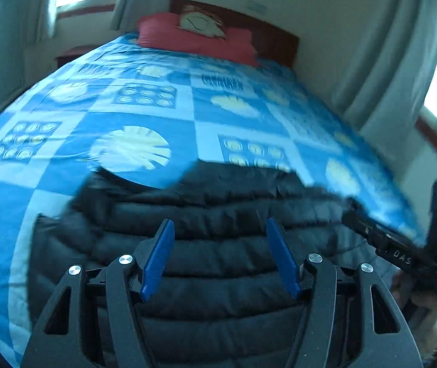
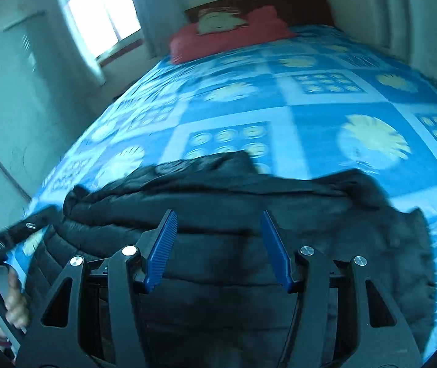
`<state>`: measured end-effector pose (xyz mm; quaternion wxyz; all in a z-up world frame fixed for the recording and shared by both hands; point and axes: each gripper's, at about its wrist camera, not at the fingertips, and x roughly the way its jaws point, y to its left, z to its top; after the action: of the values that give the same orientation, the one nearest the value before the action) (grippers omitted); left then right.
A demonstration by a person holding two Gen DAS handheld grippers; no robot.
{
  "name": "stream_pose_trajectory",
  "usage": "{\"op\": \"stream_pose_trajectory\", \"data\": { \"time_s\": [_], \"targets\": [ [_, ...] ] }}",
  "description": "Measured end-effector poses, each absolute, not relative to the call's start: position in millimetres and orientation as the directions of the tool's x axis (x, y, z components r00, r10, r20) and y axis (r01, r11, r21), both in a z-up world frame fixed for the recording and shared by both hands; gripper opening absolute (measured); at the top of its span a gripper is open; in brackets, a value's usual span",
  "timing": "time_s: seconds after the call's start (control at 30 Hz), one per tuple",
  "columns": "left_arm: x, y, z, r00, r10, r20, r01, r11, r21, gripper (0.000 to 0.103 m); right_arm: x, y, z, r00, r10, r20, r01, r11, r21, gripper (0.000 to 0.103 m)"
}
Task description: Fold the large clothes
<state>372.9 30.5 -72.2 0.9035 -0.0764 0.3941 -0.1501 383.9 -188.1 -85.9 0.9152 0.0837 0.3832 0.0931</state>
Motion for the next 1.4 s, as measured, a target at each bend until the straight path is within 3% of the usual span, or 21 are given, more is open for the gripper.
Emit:
{"op": "stream_pose_trajectory", "data": {
  "time_s": [0.37, 0.7, 0.77, 0.83, 1.0, 1.13, 1.27, 1.4],
  "targets": [
    [393.9, 6.8, -139.6, 0.604, -0.209, -0.769, 0.196, 0.974, -0.111, 0.068, 409.4, -157.6, -153.6, 0.626, 0.086, -0.775, -0.060, 0.996, 0.061, 0.057],
    [399.0, 4.7, -145.2, 0.598, -0.188, -0.779, 0.191, 0.977, -0.089, 0.068, 406.0, -161.4, -151.1, 0.635, 0.100, -0.766, -0.059, 0.995, 0.082, 0.058],
    [392.8, 7.0, -135.9, 0.589, -0.191, -0.786, 0.192, 0.977, -0.094, 0.069, 399.6, -167.4, -141.8, 0.638, 0.129, -0.759, -0.062, 0.991, 0.116, 0.062],
    [379.8, 13.8, -123.6, 0.592, -0.210, -0.778, 0.195, 0.974, -0.114, 0.070, 382.7, -175.5, -127.8, 0.664, 0.138, -0.735, -0.052, 0.989, 0.139, 0.068],
    [316.5, 56.0, -92.2, 0.667, -0.185, -0.721, 0.122, 0.983, -0.139, 0.076, 316.2, -215.9, -92.1, 0.718, 0.129, -0.684, 0.010, 0.981, 0.195, 0.070],
    [259.2, 106.1, -88.0, 0.689, -0.165, -0.705, 0.018, 0.977, -0.212, 0.077, 256.2, -253.2, -78.2, 0.737, 0.044, -0.674, 0.102, 0.979, 0.175, 0.074],
    [197.5, 159.6, -93.1, 0.712, -0.133, -0.689, -0.122, 0.943, -0.308, 0.083, 189.7, -304.8, -83.7, 0.734, -0.036, -0.678, 0.247, 0.945, 0.217, 0.078],
    [156.8, 191.6, -115.1, 0.694, -0.190, -0.694, -0.194, 0.880, -0.435, 0.083, 154.3, -344.3, -112.4, 0.709, 0.011, -0.705, 0.341, 0.870, 0.356, 0.079]
  ]
}}
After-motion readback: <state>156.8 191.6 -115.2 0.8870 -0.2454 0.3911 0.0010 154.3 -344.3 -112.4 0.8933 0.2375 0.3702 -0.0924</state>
